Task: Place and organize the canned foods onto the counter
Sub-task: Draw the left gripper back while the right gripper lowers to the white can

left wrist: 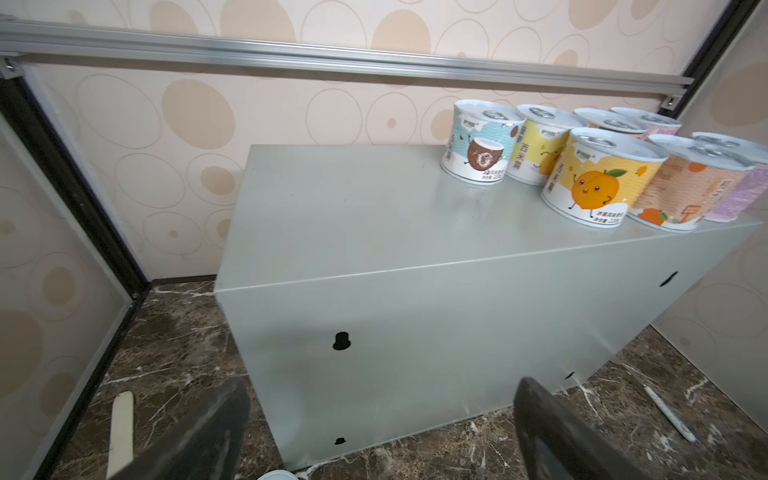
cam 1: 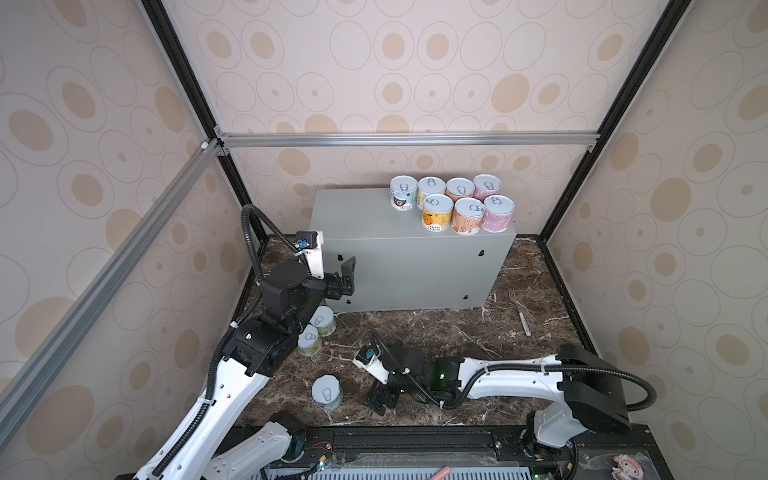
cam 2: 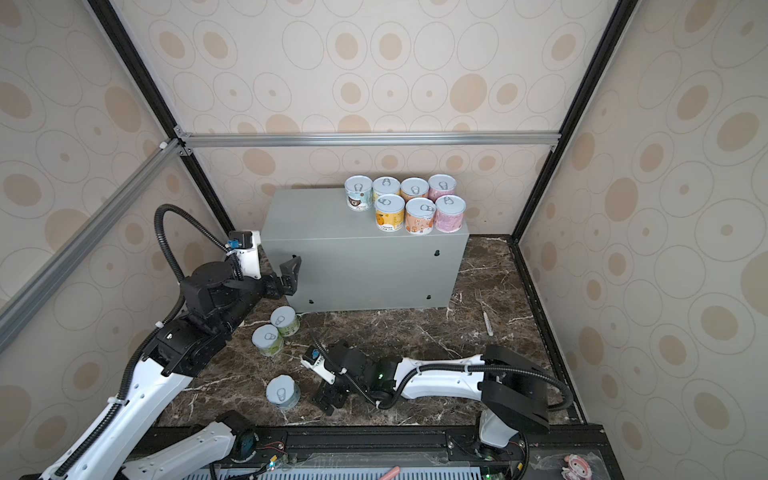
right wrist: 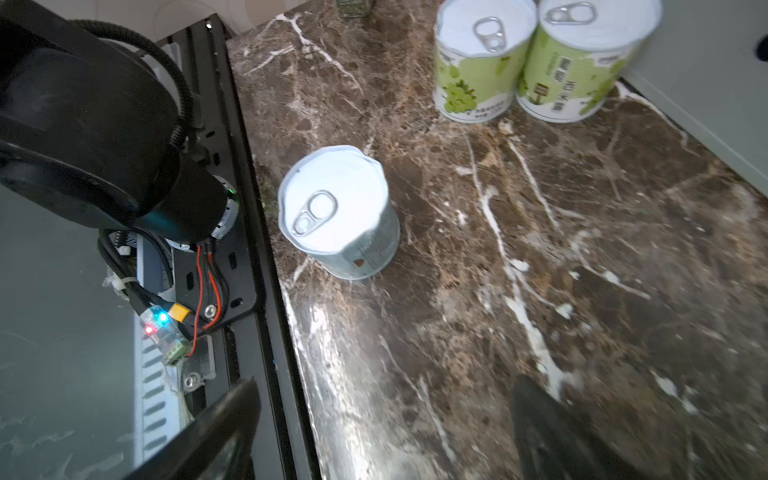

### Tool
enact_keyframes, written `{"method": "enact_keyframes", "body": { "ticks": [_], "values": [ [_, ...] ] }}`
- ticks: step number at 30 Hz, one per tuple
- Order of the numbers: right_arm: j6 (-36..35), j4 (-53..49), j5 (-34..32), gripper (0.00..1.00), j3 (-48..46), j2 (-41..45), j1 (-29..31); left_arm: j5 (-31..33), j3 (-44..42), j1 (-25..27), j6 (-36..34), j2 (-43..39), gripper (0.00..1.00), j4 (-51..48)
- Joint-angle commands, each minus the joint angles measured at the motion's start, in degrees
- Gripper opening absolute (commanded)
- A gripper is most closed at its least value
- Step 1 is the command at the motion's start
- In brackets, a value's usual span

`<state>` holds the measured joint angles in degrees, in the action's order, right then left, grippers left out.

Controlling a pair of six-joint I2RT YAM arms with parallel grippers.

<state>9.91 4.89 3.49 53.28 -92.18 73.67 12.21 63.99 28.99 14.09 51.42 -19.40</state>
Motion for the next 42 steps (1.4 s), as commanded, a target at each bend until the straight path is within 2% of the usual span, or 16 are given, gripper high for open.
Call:
{"method": "enact_keyframes", "body": {
  "ticks": [1, 5, 16, 32, 42],
  "values": [
    [0.61, 9.01, 0.95, 0.99, 1.25, -3.67, 1.74, 7.44, -3.89, 0.36, 2.34, -2.5, 0.99, -0.86],
    [0.71, 14.97, -0.24, 0.99, 3.4, -9.36, 3.56, 10.97, -9.14, 0.25, 4.07, -5.27, 0.99, 0.07],
    [-0.04, 21.07, -2.82, 0.99, 7.69, -18.57, 4.46, 12.82, -17.5, 0.1, 5.29, -10.1, 0.99, 1.83],
    [-0.54, 23.16, -4.27, 0.99, 14.21, -27.38, 4.29, 10.46, -21.03, -0.01, 6.48, -13.1, 0.99, 3.58],
    [-0.05, 23.59, -2.53, 0.99, 17.43, -31.87, 2.86, 6.67, -21.75, -2.81, 5.47, -12.31, 0.99, 4.23]
  ]
}}
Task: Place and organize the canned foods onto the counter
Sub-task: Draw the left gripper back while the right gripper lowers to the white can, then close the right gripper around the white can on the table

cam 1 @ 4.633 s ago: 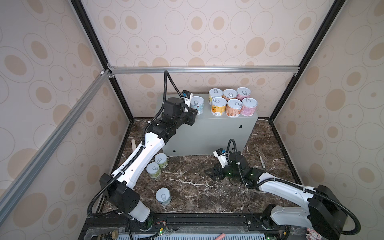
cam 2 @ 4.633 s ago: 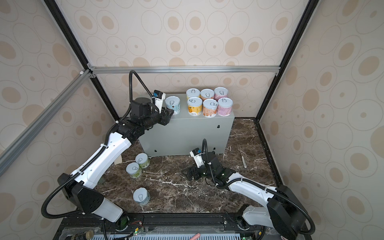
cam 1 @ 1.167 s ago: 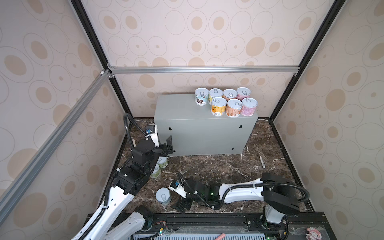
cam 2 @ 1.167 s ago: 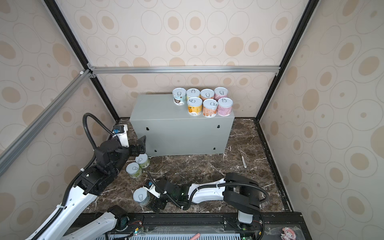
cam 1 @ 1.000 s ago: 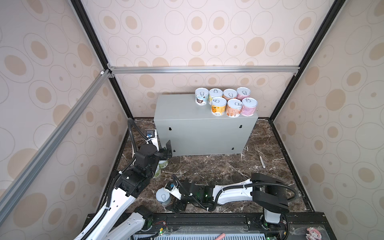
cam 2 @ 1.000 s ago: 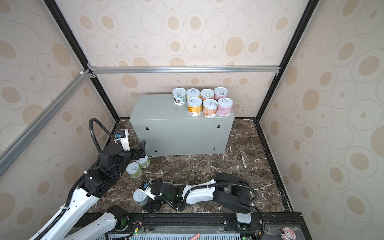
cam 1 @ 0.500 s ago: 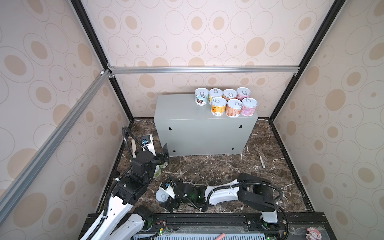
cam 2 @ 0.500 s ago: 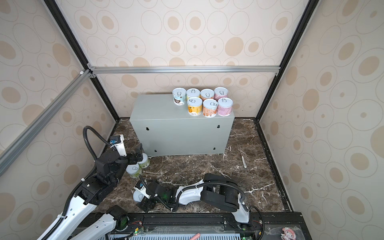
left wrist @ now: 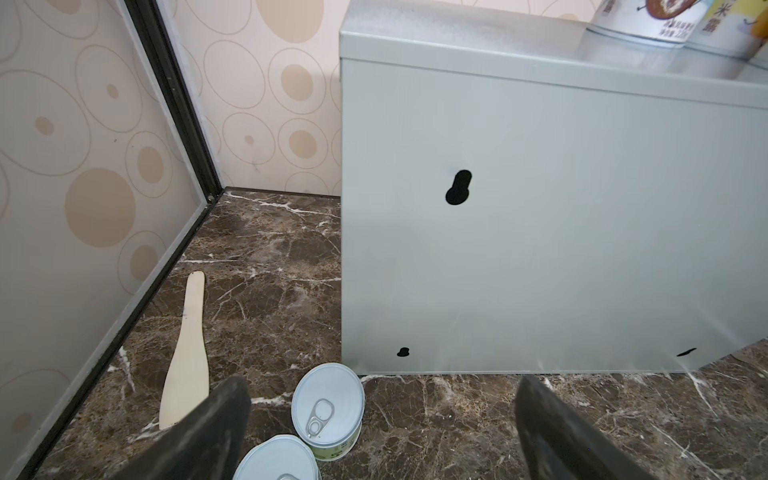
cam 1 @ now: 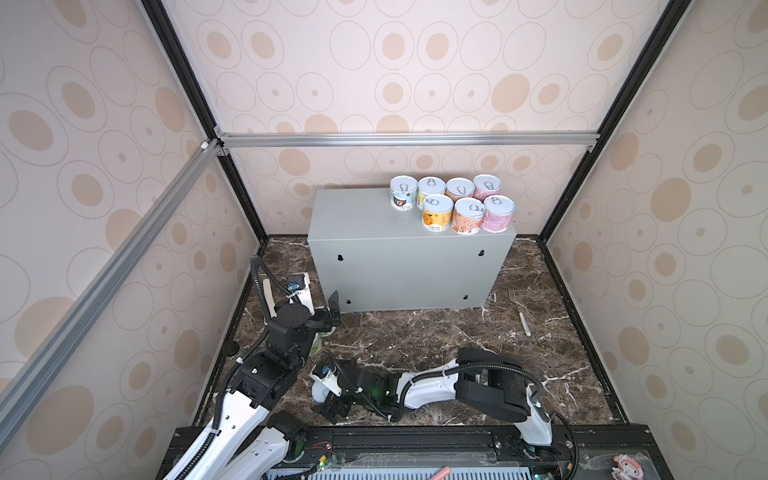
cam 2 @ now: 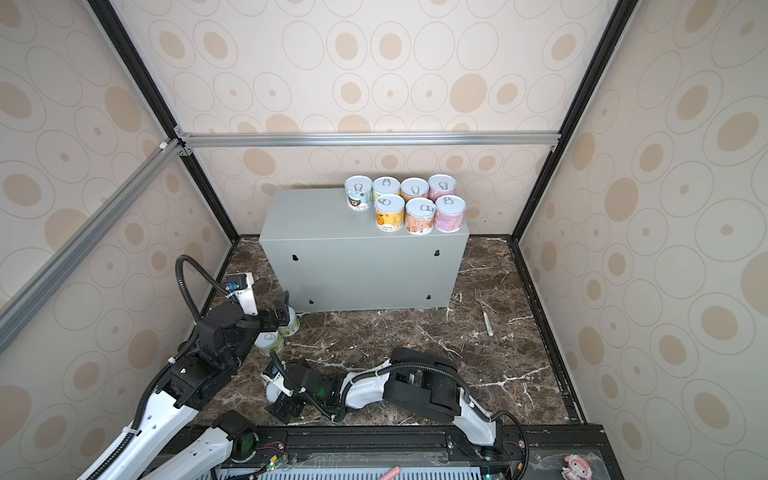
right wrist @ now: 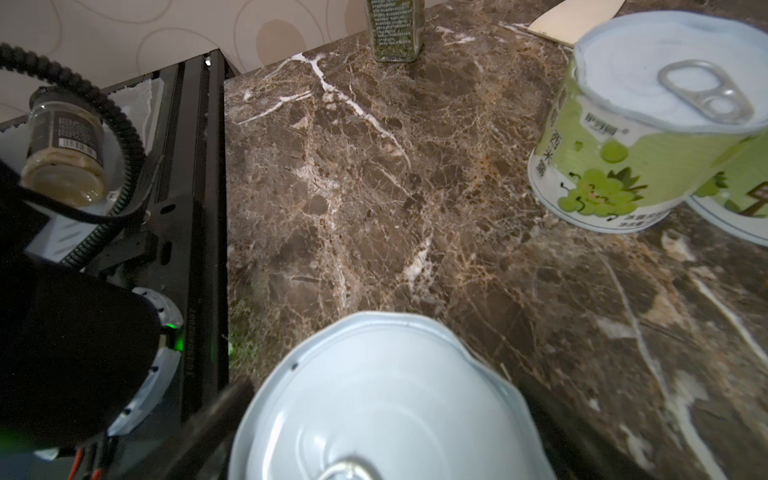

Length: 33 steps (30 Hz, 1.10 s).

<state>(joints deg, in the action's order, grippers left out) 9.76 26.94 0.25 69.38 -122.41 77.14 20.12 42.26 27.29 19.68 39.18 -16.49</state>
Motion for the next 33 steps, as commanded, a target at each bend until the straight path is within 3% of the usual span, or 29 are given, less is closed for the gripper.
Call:
{"method": "enact_keyframes", "body": {
  "ticks": [1, 12, 27, 33],
  "values": [
    [0.12, 1.7, 0.87, 0.99, 1.37, -2.01, -0.74, -2.07, -0.12, -1.62, 0.07, -0.07, 0.99, 1.54],
    [0.63, 1.73, 2.2, 0.98, 2.66, -4.41, -1.81, -11.54, -0.87, -8.31, 1.38, 2.11, 0.99, 3.22],
    [0.99, 1.01, 2.57, 0.74, 1.57, -2.55, -1.9, -11.42, -1.43, -9.51, 1.64, 1.78, 0.99, 3.48],
    [1.53, 1.36, 1.88, 0.7, -0.18, -0.36, -1.9, -11.45, -1.78, -9.52, 1.72, 1.61, 0.99, 3.66]
  ]
}}
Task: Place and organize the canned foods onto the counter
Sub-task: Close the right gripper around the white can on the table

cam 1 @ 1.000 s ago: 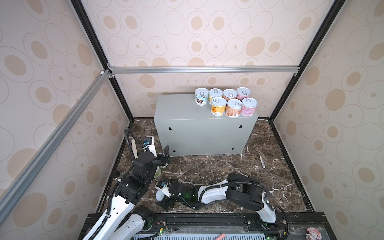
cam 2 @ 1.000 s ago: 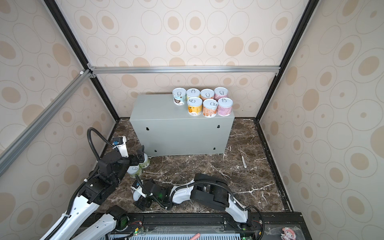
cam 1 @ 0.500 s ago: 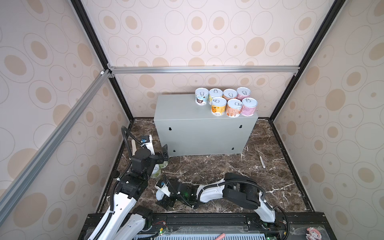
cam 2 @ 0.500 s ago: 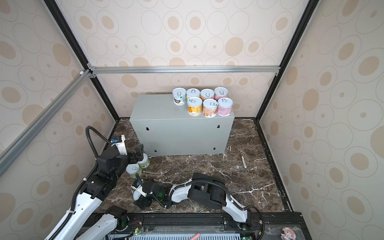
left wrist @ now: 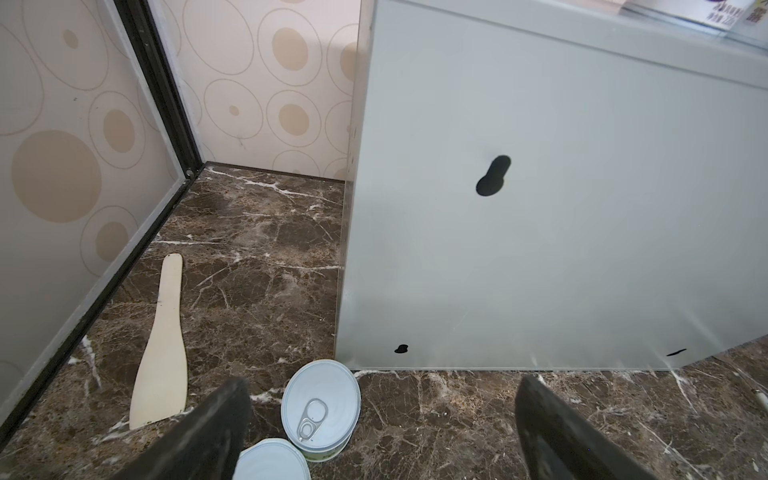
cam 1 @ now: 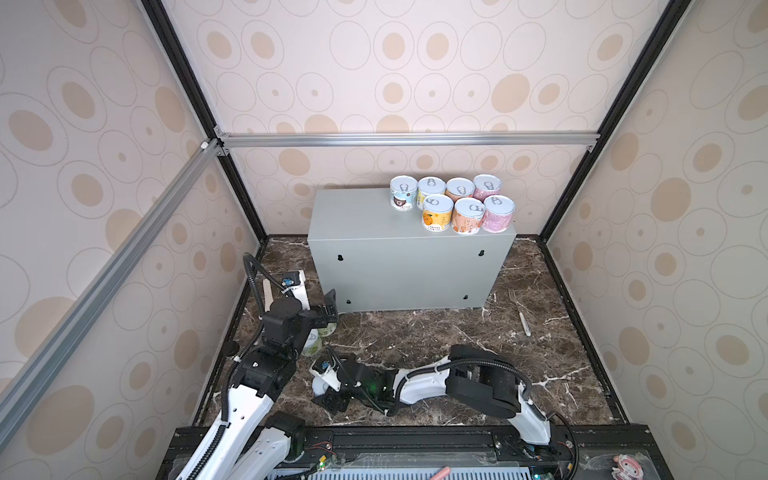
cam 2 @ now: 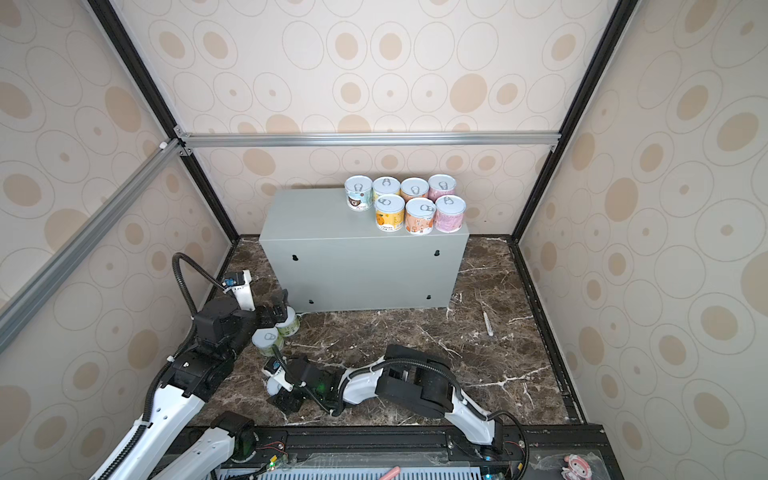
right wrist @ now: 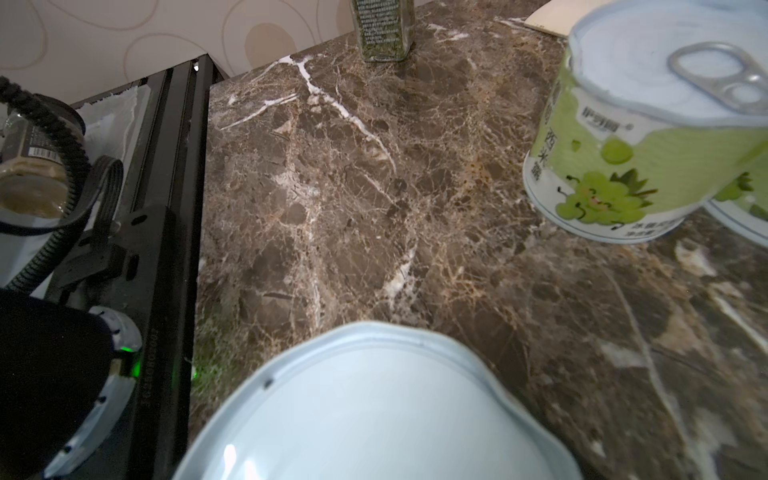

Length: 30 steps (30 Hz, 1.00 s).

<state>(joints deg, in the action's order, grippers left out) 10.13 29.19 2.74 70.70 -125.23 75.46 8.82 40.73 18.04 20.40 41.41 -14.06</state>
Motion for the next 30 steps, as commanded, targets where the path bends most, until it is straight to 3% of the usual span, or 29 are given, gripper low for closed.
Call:
{"method": "enact_keyframes", "body": {
  "ticks": [1, 12, 20, 30],
  "values": [
    [1.2, -0.8, -0.76, 0.7, -1.82, 2.83, -0.22, -0.08, -0.3, -0.3, 0.95, -0.76, 0.99, 1.22],
    [1.39, -2.99, -3.65, 0.66, -6.44, 10.03, 0.42, -2.25, -0.96, -0.2, 2.54, -3.6, 0.99, 3.69],
    [0.86, -6.96, -9.4, 0.63, -11.78, 17.58, 0.83, -2.7, 3.61, -0.2, 1.03, -1.95, 0.99, 1.96],
    [2.22, -18.97, -18.14, 0.63, -14.1, 28.77, 0.92, -4.01, 10.38, -0.2, 0.47, 0.2, 0.99, -1.88]
  ]
}}
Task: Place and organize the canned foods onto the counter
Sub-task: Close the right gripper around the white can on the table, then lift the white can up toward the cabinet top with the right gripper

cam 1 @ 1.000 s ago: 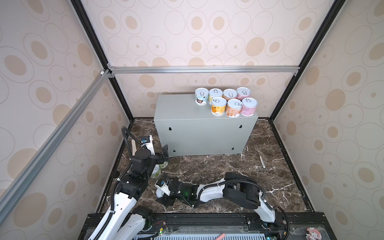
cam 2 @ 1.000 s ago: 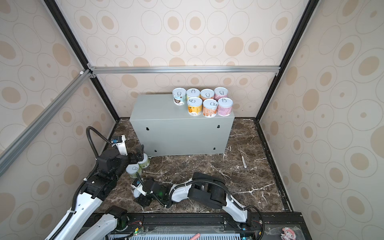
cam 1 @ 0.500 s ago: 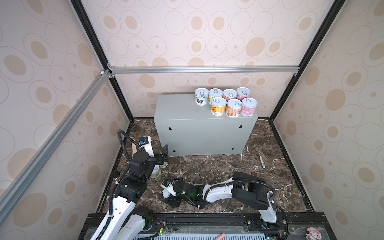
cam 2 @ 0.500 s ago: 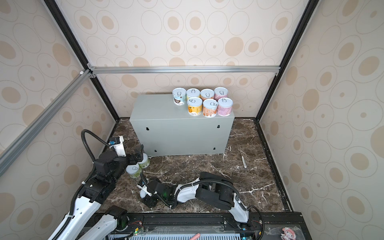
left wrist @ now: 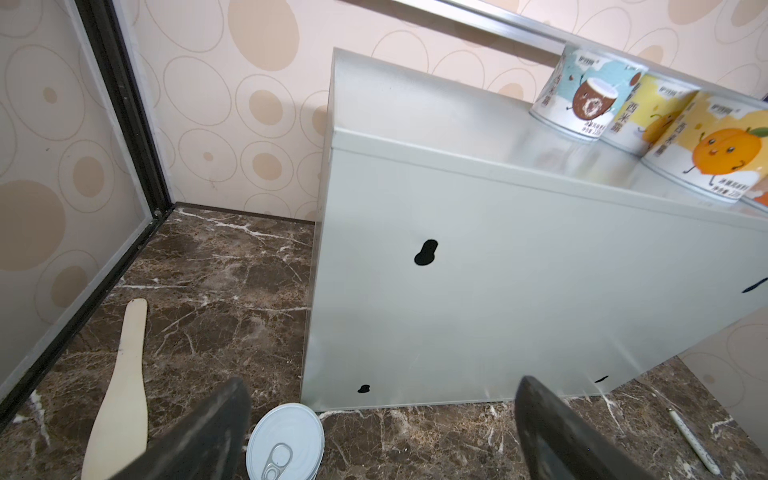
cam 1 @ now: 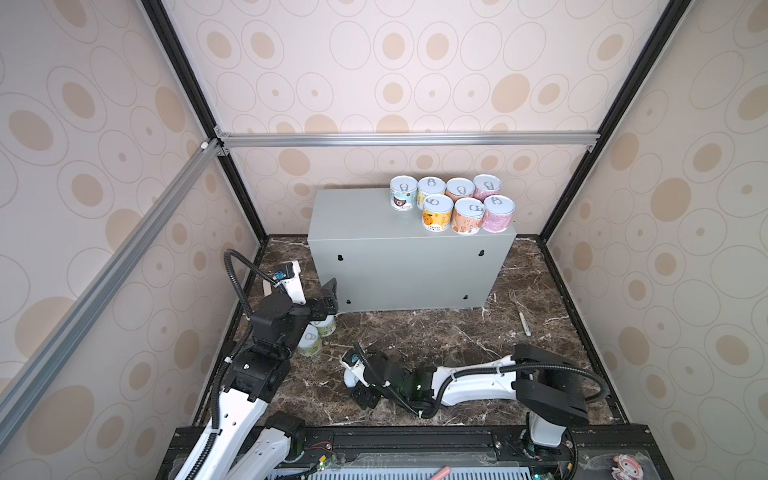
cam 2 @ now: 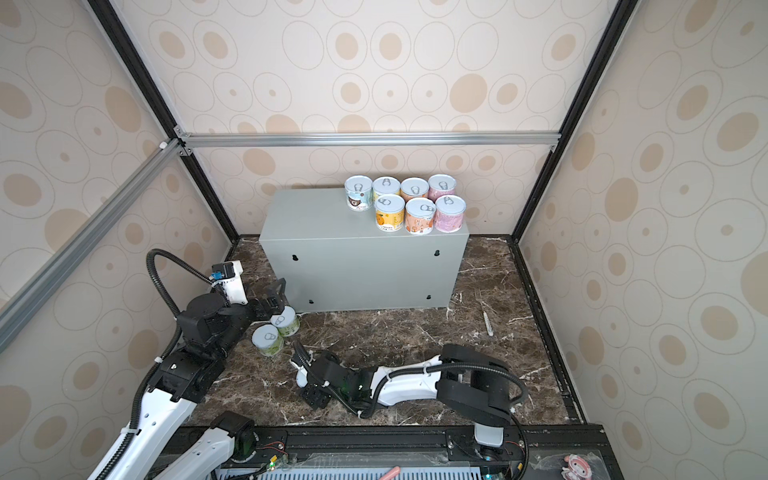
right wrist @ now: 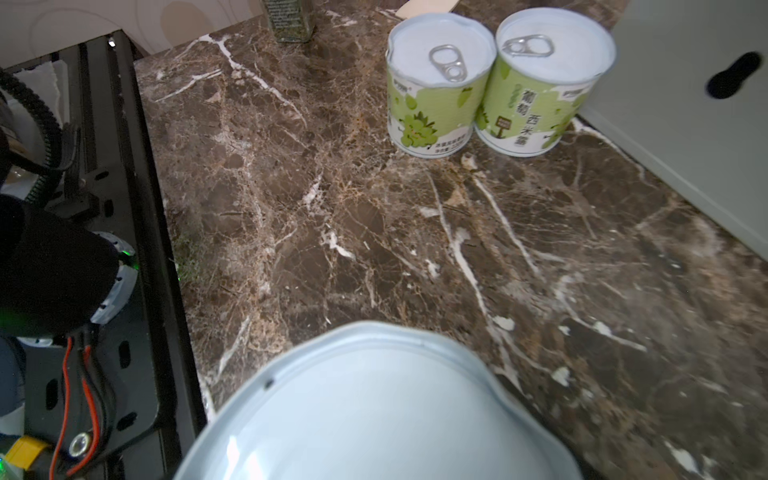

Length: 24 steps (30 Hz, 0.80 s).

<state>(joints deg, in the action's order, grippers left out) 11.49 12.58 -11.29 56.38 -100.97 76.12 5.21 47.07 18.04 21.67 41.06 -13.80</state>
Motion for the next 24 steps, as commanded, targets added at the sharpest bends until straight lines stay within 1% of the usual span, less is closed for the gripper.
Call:
{"method": "enact_keyframes", "body": {
  "ticks": [1, 8, 13, 19, 24],
  "values": [
    [1.37, -4.42, -5.11, 0.63, 0.35, 5.91, 0.33, -0.38, 4.93, -0.2, -0.84, 0.74, 0.99, -2.6],
    [3.53, -17.83, -10.92, 0.63, 2.65, 15.12, 0.32, -0.79, 9.1, -0.21, -0.48, 1.62, 0.99, -3.99],
    [4.51, -27.7, -15.2, 0.63, 5.18, 21.03, 0.32, -2.64, 10.89, -0.2, 0.55, 3.08, 0.99, -4.04],
    [5.43, -36.82, -17.29, 0.64, 5.91, 29.34, 0.31, -4.96, 13.58, -0.2, 0.39, 5.48, 0.99, -4.04],
    [7.09, -50.32, -17.48, 0.64, 11.92, 33.11, 0.19, -5.35, 16.34, -0.21, 0.21, 7.79, 0.99, -4.22]
  ]
}}
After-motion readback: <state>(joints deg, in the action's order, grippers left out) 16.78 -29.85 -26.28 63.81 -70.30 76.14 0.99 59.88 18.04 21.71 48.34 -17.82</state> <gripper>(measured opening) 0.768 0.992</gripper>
